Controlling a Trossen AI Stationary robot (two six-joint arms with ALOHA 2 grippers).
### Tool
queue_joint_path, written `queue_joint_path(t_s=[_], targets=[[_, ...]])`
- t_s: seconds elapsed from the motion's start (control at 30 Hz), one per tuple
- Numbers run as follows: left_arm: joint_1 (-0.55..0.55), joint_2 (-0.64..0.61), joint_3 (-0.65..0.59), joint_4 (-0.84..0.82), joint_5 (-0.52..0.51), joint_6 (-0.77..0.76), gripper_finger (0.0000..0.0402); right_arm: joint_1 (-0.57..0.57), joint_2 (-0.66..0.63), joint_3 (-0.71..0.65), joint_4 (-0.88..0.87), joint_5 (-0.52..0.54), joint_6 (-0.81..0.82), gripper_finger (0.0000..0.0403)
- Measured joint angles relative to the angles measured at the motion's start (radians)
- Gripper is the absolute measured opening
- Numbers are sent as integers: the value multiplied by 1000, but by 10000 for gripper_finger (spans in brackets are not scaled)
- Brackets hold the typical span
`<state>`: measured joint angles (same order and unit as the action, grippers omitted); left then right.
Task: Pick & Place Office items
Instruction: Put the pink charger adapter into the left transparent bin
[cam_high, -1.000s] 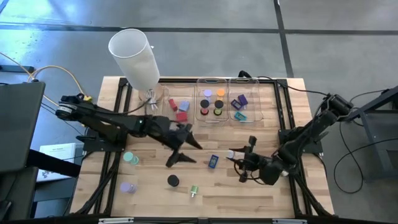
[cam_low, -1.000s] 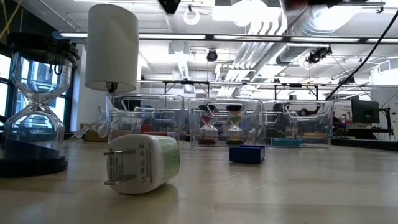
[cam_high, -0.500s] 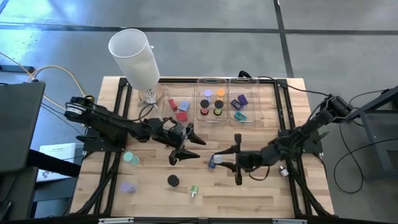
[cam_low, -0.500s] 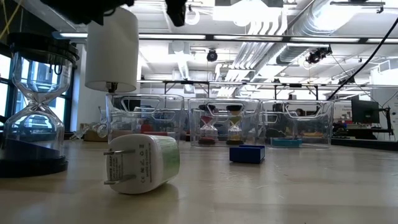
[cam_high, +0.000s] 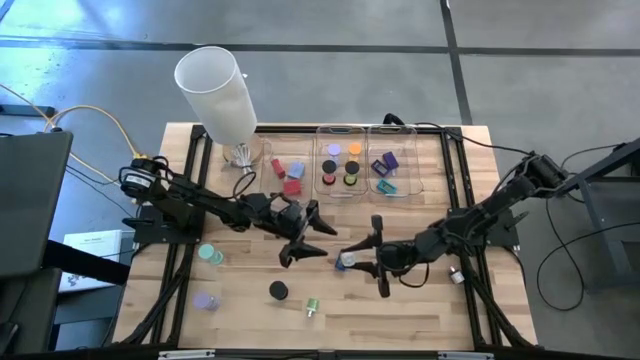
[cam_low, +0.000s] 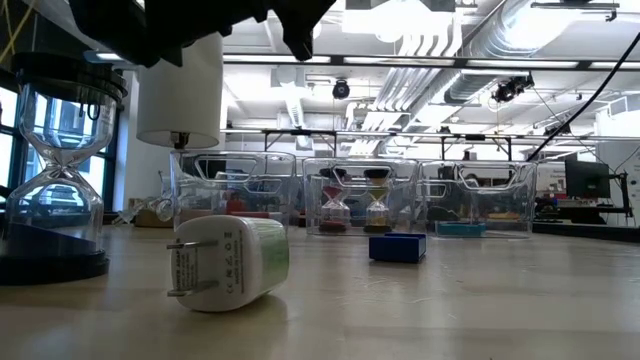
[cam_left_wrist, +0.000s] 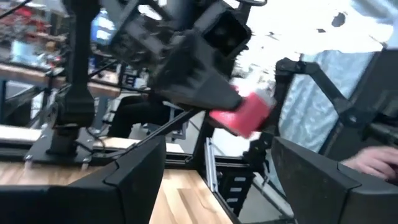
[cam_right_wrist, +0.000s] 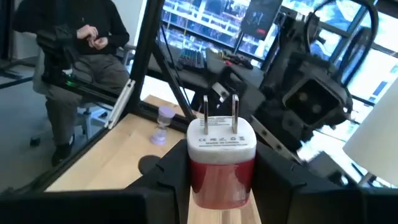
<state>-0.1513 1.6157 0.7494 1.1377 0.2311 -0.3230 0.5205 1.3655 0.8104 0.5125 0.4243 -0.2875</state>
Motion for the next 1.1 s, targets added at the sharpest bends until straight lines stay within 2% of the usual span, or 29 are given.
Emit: queue_joint_path(t_s=[0.23, 0.5, 0.63, 0.83, 0.97, 1.1], targets=[[0, 0, 0, -20, 2, 20, 293, 0, 0, 0, -16, -9, 6, 116], [0, 0, 0, -47, 0, 46, 342, 0, 0, 0, -18, -5, 7, 116], [0, 0, 0, -47, -5, -57, 359, 0, 0, 0, -34, -2, 7, 116], [0, 0, 0, -46, -17, -79, 361, -8, 0, 0, -64, 105, 60, 116], [-4, 0, 1, -52, -96, 52, 361, -34, 0, 0, -84, 104, 192, 116], [-38, 0, 2, -97, -269, 312, 361, -54, 0, 0, -121, 98, 317, 116]])
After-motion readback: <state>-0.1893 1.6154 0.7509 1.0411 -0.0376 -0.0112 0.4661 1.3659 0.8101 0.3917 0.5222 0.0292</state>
